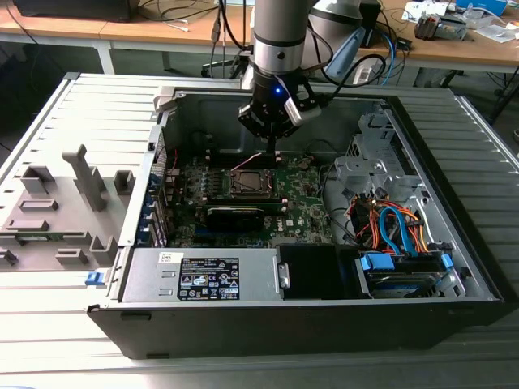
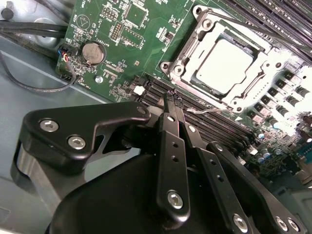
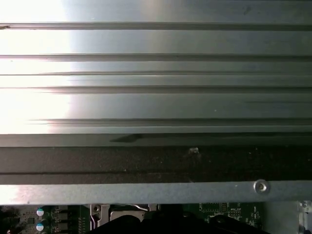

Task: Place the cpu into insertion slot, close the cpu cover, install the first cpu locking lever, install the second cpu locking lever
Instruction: 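Install the first cpu locking lever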

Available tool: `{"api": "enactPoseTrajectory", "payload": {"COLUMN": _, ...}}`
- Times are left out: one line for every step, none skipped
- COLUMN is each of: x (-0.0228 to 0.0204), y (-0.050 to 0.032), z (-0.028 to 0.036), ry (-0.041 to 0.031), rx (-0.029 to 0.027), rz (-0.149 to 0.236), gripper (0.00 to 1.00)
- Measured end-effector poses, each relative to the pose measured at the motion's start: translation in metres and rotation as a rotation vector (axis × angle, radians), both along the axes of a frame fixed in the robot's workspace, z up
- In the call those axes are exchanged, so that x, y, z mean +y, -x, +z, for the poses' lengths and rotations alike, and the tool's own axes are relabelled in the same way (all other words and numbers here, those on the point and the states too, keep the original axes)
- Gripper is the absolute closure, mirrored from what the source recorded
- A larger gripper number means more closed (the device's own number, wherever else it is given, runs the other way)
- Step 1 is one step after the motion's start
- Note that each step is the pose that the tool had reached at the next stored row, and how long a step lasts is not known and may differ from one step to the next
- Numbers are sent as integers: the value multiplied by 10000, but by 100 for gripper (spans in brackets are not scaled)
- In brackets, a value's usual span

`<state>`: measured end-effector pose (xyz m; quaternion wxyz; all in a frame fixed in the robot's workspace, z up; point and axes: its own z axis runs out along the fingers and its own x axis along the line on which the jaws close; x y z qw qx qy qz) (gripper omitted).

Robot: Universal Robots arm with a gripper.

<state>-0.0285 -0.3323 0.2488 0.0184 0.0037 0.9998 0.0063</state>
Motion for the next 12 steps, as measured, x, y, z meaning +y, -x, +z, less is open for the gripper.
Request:
{"api": "enactPoseTrajectory", "payload": {"x": 2, "y": -1, "z": -2, "ry": -1, "rx": -1, "rz": 0, "gripper": 89}}
{"api": "enactPoseTrajectory", "payload": {"x": 4, "y": -1, "z": -3, "ry": 0, "rx": -1, "rz": 1, "gripper": 89}}
{"api": "enactPoseTrajectory", "payload": {"x": 6, "y": -2, "z": -5, "ry": 0, "rx": -1, "rz": 2, "gripper": 89}}
{"api": "enactPoseTrajectory", "payload": {"x": 7, "y": -1, "z": -6, "ry": 0, "rx": 0, "rz": 0, "gripper": 89}}
{"api": "enactPoseTrajectory", "payload": {"x": 8, "y": 2, "z": -6, "ry": 2, "rx": 0, "rz": -1, "gripper": 89}}
{"api": "enactPoseTrajectory", "payload": {"x": 8, "y": 4, "z": -6, "ry": 2, "rx": 0, "rz": -1, "gripper": 89}}
{"api": "enactPoseTrajectory", "payload": {"x": 8, "y": 5, "z": -6, "ry": 2, "rx": 1, "rz": 0, "gripper": 89}}
{"api": "enactPoseTrajectory", "payload": {"x": 8, "y": 6, "z": -6, "ry": 1, "rx": 0, "rz": 1, "gripper": 89}}
{"api": "enactPoseTrajectory", "payload": {"x": 9, "y": 7, "z": 0, "ry": 2, "rx": -1, "rz": 1, "gripper": 89}}
{"api": "enactPoseTrajectory", "payload": {"x": 9, "y": 7, "z": 10, "ry": 1, "rx": -2, "rz": 1, "gripper": 89}}
{"api": "enactPoseTrajectory", "payload": {"x": 9, "y": 7, "z": 25, "ry": 0, "rx": -2, "rz": 1, "gripper": 89}}
{"api": "enactPoseTrajectory", "payload": {"x": 9, "y": 8, "z": 49, "ry": 1, "rx": -2, "rz": 0, "gripper": 89}}
